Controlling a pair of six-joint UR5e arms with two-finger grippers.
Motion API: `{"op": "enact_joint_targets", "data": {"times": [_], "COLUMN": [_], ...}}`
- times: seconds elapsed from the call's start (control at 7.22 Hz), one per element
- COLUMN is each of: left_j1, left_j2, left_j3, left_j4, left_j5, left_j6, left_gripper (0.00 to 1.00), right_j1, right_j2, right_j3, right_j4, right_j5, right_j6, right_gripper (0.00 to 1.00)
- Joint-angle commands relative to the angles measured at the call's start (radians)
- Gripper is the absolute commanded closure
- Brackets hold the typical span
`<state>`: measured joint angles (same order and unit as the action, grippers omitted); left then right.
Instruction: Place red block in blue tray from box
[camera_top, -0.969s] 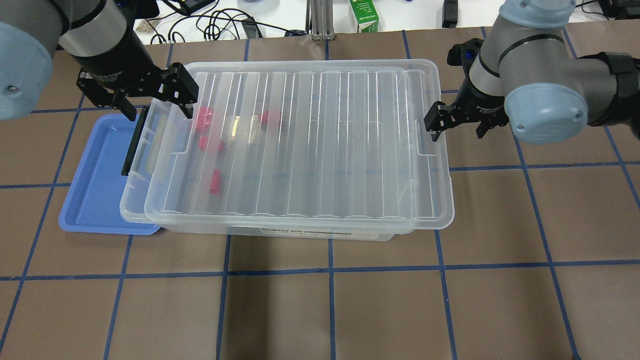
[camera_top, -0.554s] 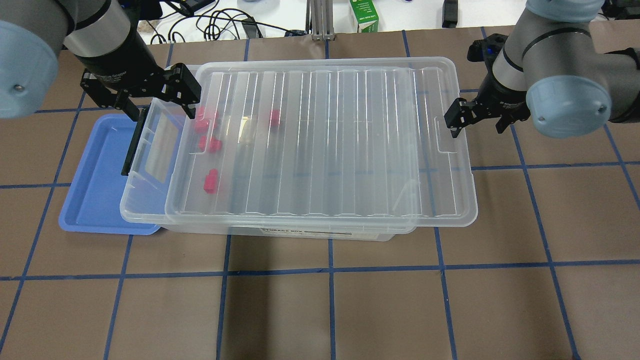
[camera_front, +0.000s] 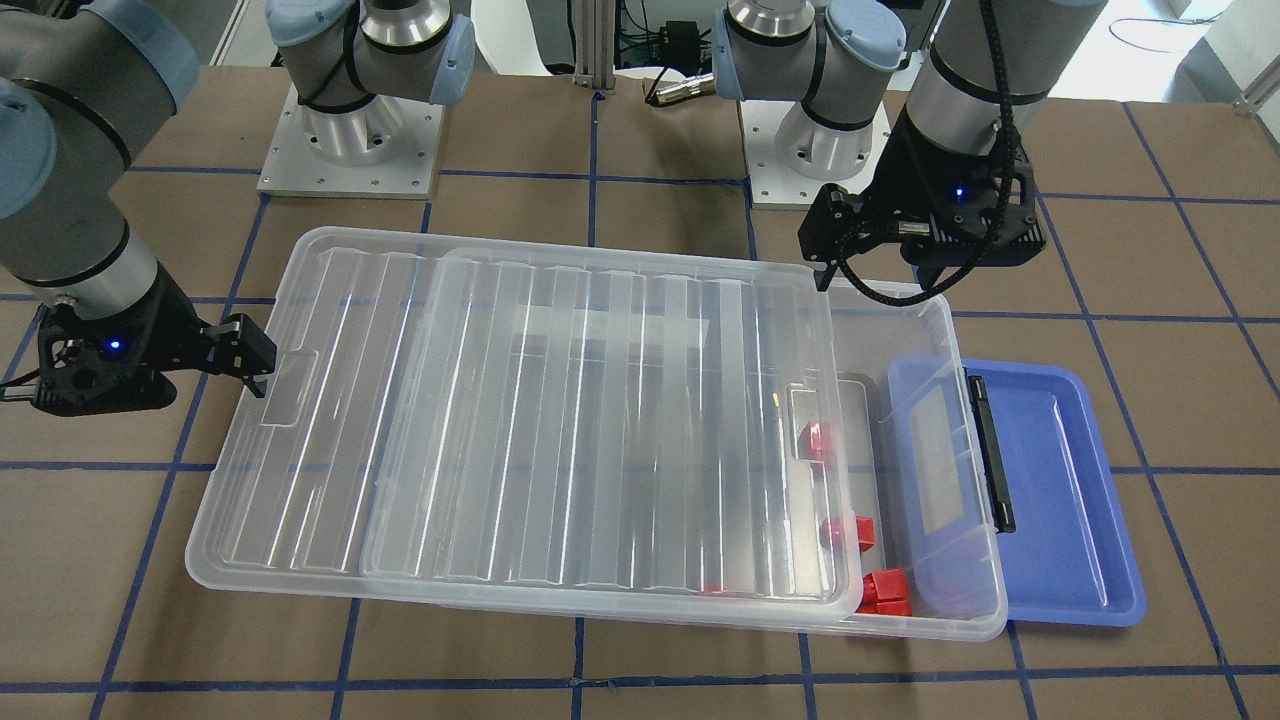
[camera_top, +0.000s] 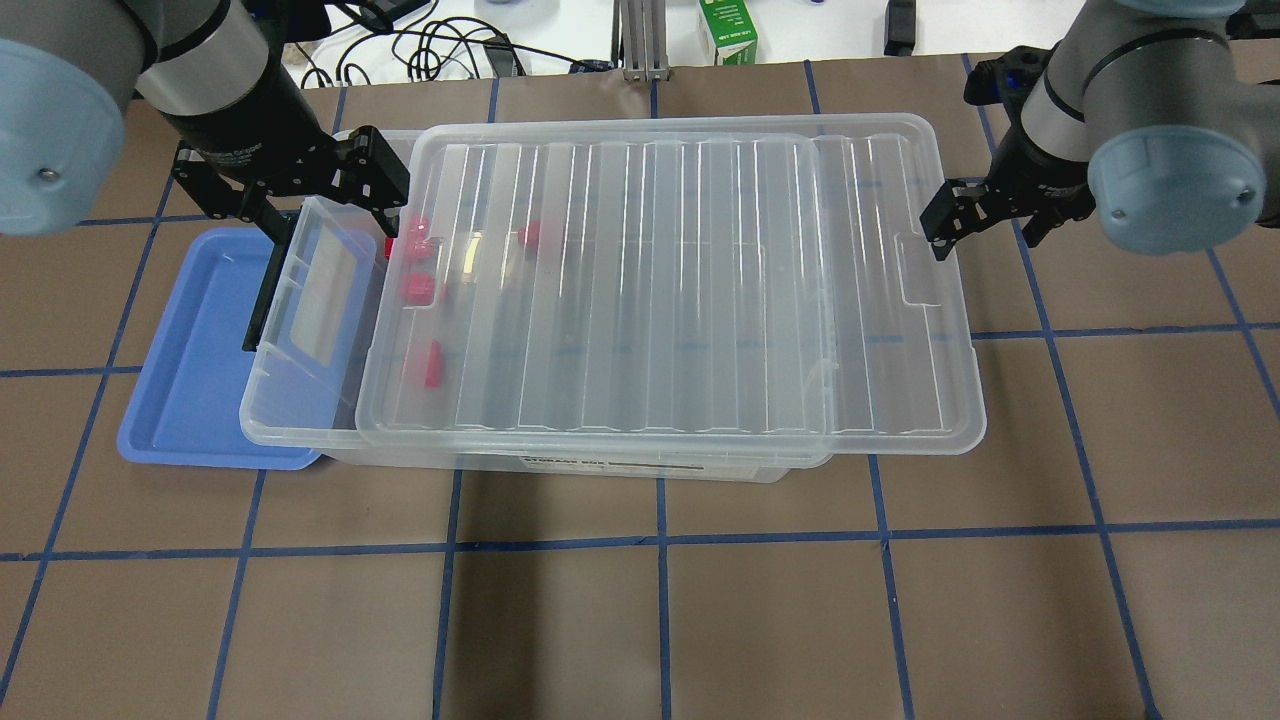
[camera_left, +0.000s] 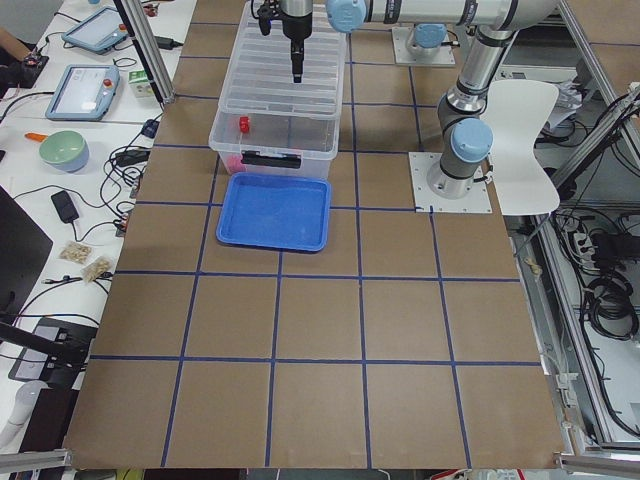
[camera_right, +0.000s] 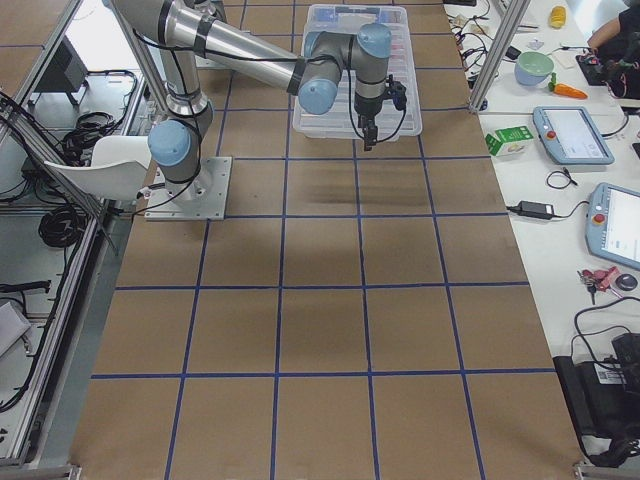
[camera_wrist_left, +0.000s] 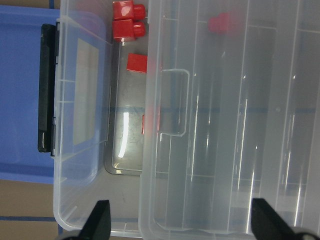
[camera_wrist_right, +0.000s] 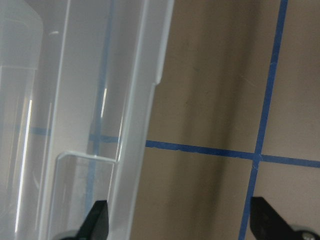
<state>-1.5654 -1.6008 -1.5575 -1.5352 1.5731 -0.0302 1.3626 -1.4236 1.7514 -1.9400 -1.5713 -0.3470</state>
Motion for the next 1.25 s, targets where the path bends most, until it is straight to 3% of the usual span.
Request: {"op": "enact_joint_targets", "data": {"times": [0.0,1.11], "left_j1": [-0.002,-0.004], "left_j2": [-0.008,-0.034], "left_j3": [0.004,-0.001], "left_j4": [0.001,0.033], "left_j5": [0.001,0.001], "left_j6": [0.004,0.016], "left_gripper": [0.0,0.0], "right_j1": [-0.02,-0.119], "right_j2": [0.0,0.0], "right_j3": [-0.001,0.003], "right_j4": [0.0,0.015], "right_j5": [-0.001,-0.022], "right_j6": [-0.052,-0.202], "right_gripper": [0.0,0.0]}}
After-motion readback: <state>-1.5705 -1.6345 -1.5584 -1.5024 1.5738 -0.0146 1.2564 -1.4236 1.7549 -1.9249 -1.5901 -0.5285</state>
